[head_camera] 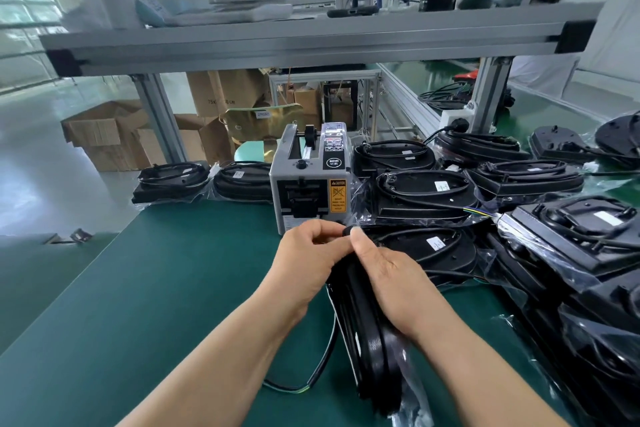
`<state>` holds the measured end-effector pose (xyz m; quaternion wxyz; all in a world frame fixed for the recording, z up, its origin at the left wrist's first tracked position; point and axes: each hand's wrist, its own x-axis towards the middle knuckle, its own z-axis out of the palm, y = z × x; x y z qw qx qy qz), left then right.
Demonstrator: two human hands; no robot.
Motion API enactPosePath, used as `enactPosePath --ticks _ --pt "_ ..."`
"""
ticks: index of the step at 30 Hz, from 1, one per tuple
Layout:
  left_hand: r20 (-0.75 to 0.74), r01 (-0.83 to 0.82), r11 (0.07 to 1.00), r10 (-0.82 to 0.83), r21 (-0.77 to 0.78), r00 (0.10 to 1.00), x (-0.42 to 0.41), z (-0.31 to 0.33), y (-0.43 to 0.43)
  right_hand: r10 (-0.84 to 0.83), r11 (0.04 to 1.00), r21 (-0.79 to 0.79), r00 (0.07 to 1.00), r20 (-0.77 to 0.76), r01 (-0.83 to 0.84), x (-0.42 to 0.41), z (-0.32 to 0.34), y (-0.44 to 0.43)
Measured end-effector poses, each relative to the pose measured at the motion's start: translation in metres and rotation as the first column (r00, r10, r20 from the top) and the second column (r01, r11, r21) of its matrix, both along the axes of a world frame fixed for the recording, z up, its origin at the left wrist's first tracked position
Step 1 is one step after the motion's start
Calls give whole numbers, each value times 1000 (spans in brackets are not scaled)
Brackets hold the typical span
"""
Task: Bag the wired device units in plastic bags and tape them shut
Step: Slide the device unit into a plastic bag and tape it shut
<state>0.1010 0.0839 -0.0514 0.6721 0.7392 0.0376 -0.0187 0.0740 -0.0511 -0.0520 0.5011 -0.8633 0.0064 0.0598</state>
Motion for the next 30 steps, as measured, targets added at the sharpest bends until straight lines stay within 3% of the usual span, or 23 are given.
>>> enactPosePath --ticks 4,9,14,17,19,22,25,30 --pt "190 -29 997 15 72 982 -22 7 0 49 998 30 992 118 -53 -16 0 -5" --pt "418 38 983 -111 178 902 -52 27 -2 -88 945 328 970 228 9 -29 5 -8" --pt "435 192 957 -272 219 858 -70 41 5 -7 900 428 977 211 -86 -34 12 -20" --pt "449 207 977 -210 57 868 -66 43 10 59 898 412 969 242 -157 -42 17 -23" --pt "340 28 994 9 -103 941 -47 36 16 -12 912 399 966 257 -95 -45 15 -26" --pt "-8 -226 952 229 -208 973 0 19 31 -63 907 416 957 284 -64 -51 11 -25" --pt "-278 -322 901 243 -290 929 42 4 38 -141 905 424 927 349 -22 -54 7 -15" --pt "-416 -372 872 224 -319 881 87 -8 31 -240 884 467 876 417 20 -63 0 -5"
